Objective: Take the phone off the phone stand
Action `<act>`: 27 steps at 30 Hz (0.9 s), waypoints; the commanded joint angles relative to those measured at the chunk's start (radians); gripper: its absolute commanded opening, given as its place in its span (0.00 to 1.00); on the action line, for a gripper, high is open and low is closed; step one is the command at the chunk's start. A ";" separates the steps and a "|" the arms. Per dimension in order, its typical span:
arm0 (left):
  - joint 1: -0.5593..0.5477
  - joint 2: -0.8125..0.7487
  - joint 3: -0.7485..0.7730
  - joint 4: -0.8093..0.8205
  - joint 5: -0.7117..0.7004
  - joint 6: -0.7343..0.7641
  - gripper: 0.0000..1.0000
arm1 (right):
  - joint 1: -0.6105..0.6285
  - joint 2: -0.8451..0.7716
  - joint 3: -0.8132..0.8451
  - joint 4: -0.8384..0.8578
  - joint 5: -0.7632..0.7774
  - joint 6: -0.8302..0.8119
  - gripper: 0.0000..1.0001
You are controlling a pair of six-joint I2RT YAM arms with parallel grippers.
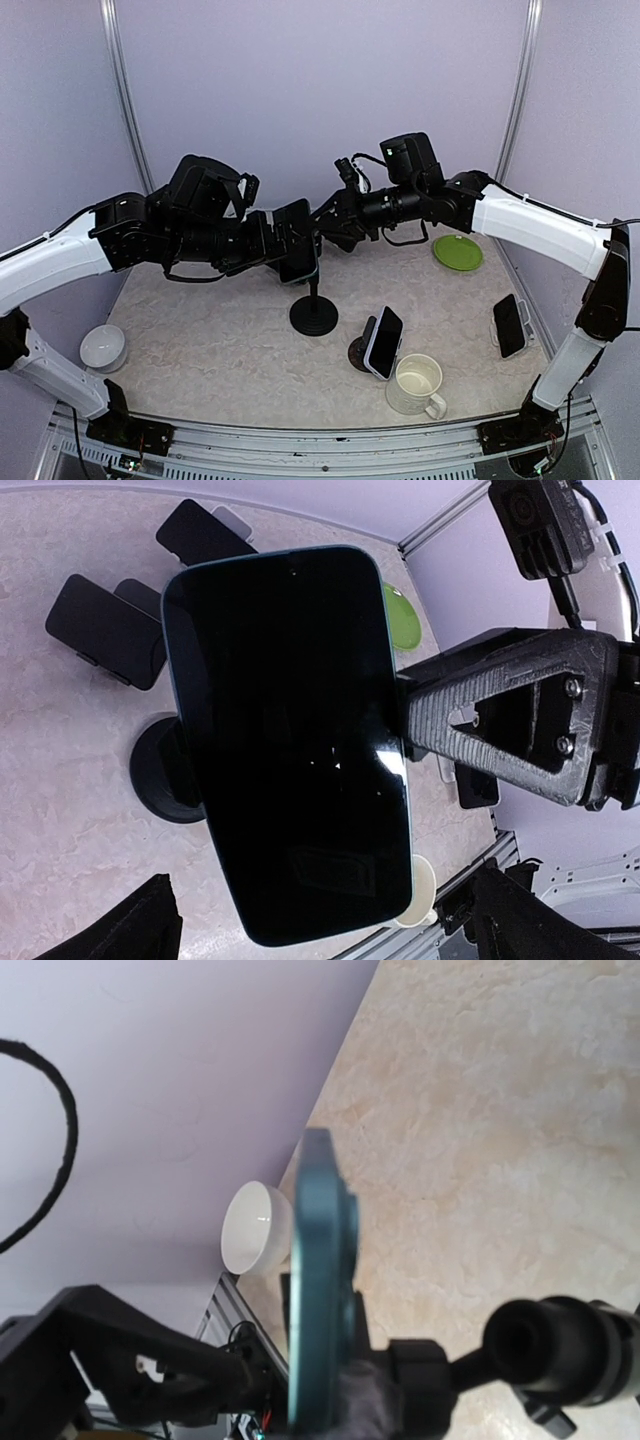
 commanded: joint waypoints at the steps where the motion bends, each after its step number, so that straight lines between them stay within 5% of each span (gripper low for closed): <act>1: -0.011 0.058 0.058 -0.034 -0.012 0.016 0.99 | -0.004 -0.054 0.018 0.149 -0.005 0.006 0.00; 14: -0.011 0.228 0.212 -0.154 -0.057 -0.008 0.96 | -0.004 -0.066 -0.002 0.158 0.007 0.021 0.00; 27: 0.014 0.186 0.179 -0.235 -0.154 -0.095 0.61 | -0.015 -0.082 -0.006 0.124 0.020 0.006 0.00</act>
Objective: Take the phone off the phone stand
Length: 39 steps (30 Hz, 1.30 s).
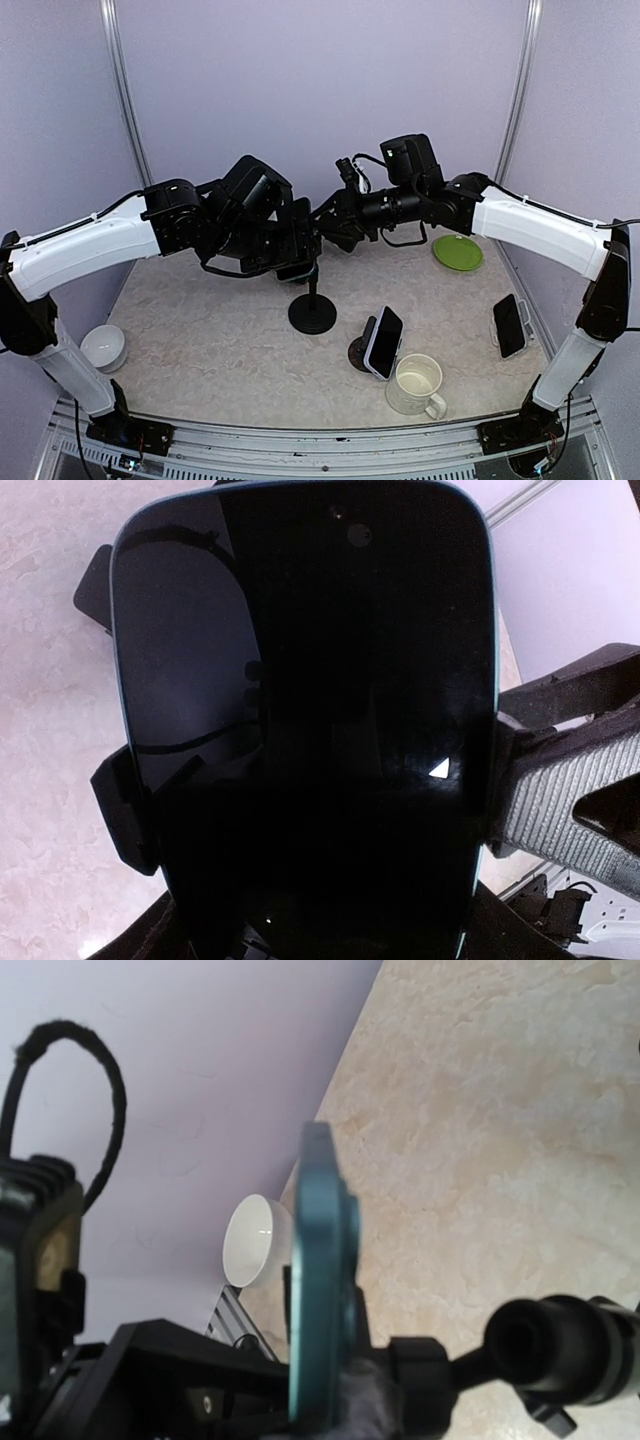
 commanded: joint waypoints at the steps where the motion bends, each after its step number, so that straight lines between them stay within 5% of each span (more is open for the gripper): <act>1: 0.029 -0.070 -0.043 -0.076 -0.090 -0.054 0.59 | -0.016 -0.079 0.009 0.095 -0.005 -0.019 0.00; 12: 0.131 -0.207 -0.185 -0.035 -0.086 -0.101 0.48 | -0.047 -0.105 -0.031 0.093 -0.038 -0.028 0.00; 24: 0.126 -0.334 -0.353 0.500 0.218 0.074 0.39 | -0.050 -0.068 -0.018 0.099 -0.054 -0.034 0.00; 39: 0.118 -0.337 -0.316 0.724 0.338 0.097 0.38 | -0.049 -0.015 0.034 0.043 -0.053 -0.067 0.00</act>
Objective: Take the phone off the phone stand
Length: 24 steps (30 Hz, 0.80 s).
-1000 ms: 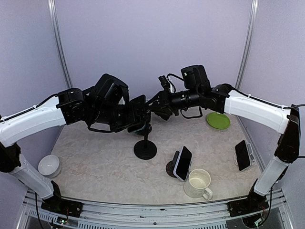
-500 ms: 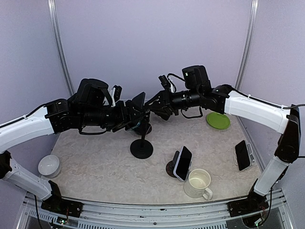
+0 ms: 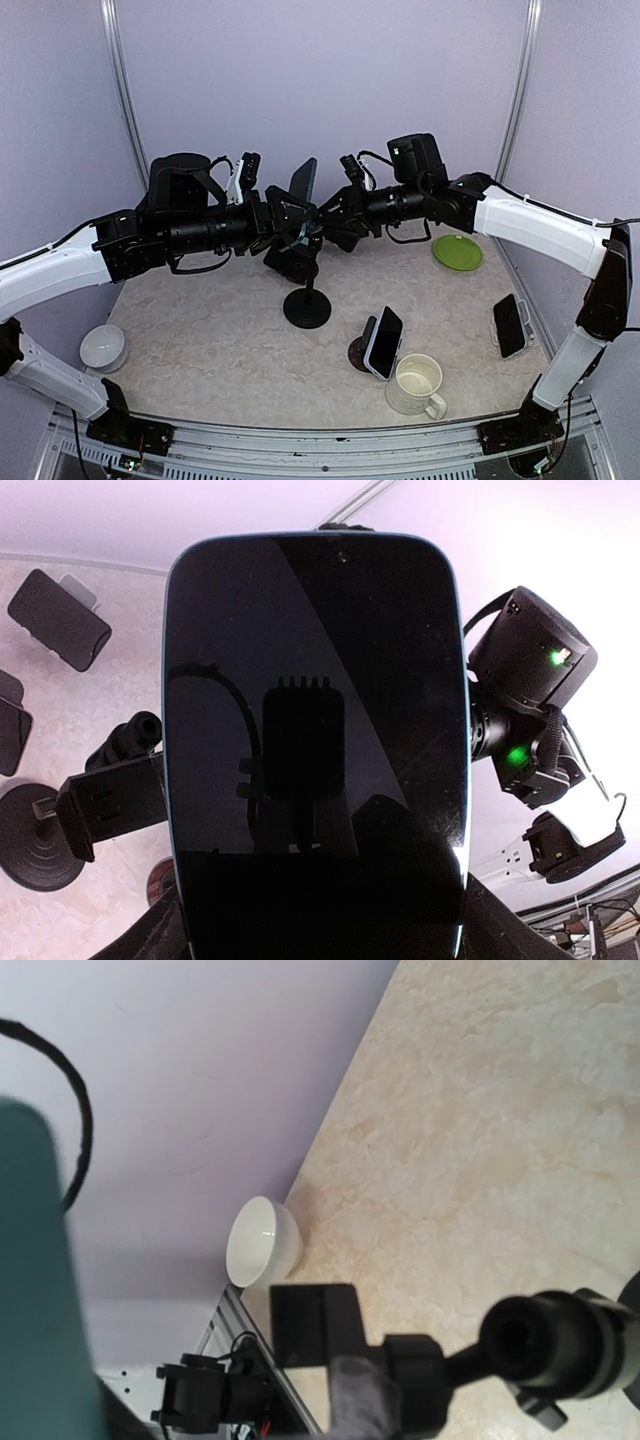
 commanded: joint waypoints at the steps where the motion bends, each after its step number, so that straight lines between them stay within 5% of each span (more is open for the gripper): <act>1: 0.036 -0.059 0.046 0.092 -0.004 0.017 0.38 | -0.008 -0.014 0.055 0.010 0.006 -0.034 0.00; 13: 0.364 -0.080 0.103 -0.282 -0.004 0.168 0.39 | -0.009 -0.020 0.076 -0.006 -0.022 -0.049 0.00; 24: 0.671 0.027 0.096 -0.380 0.072 0.398 0.41 | -0.009 0.000 0.139 -0.053 -0.057 -0.085 0.00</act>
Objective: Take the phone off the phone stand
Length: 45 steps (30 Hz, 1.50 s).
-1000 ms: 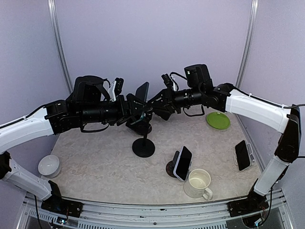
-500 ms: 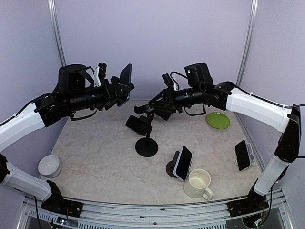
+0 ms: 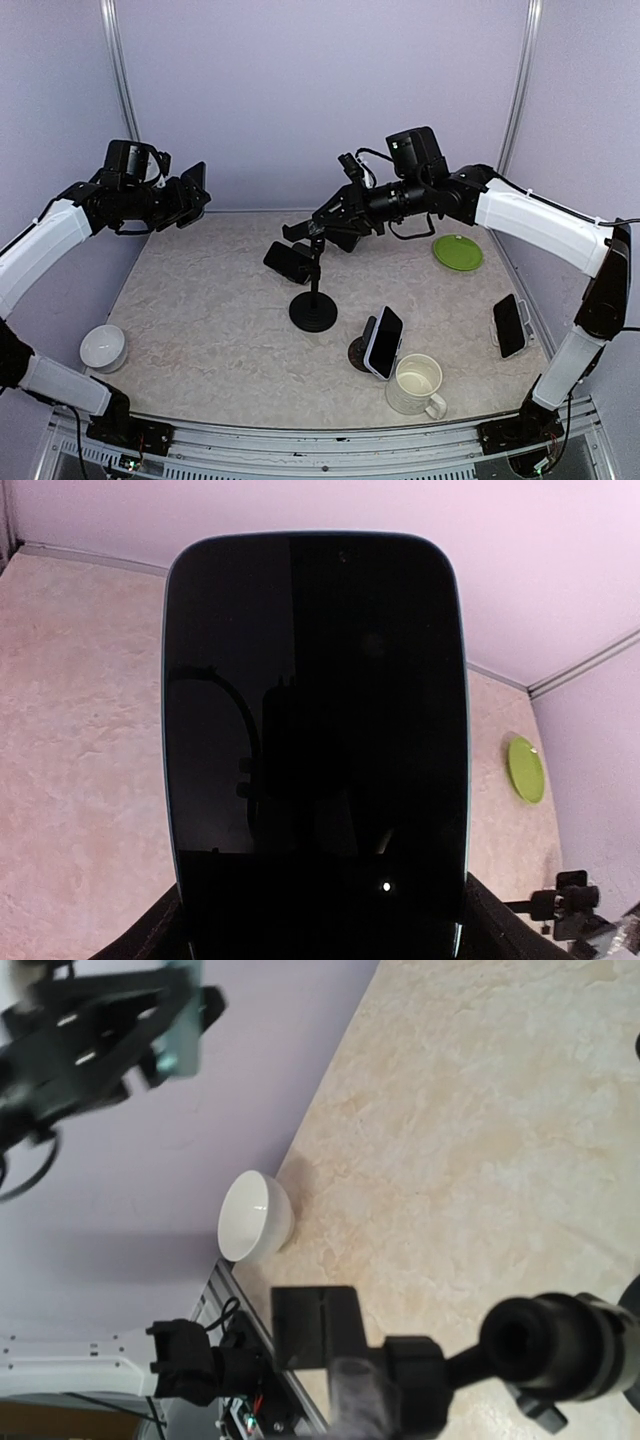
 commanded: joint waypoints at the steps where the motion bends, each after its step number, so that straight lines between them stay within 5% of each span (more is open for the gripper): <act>1: 0.080 0.053 0.038 -0.018 0.030 0.142 0.41 | -0.009 -0.004 0.083 0.049 -0.038 -0.043 0.00; 19: 0.264 0.467 0.159 0.018 -0.053 0.414 0.41 | -0.015 0.067 0.187 -0.039 -0.091 -0.100 0.00; 45: 0.298 0.873 0.375 0.077 -0.087 0.574 0.43 | -0.026 0.139 0.282 -0.151 -0.193 -0.153 0.00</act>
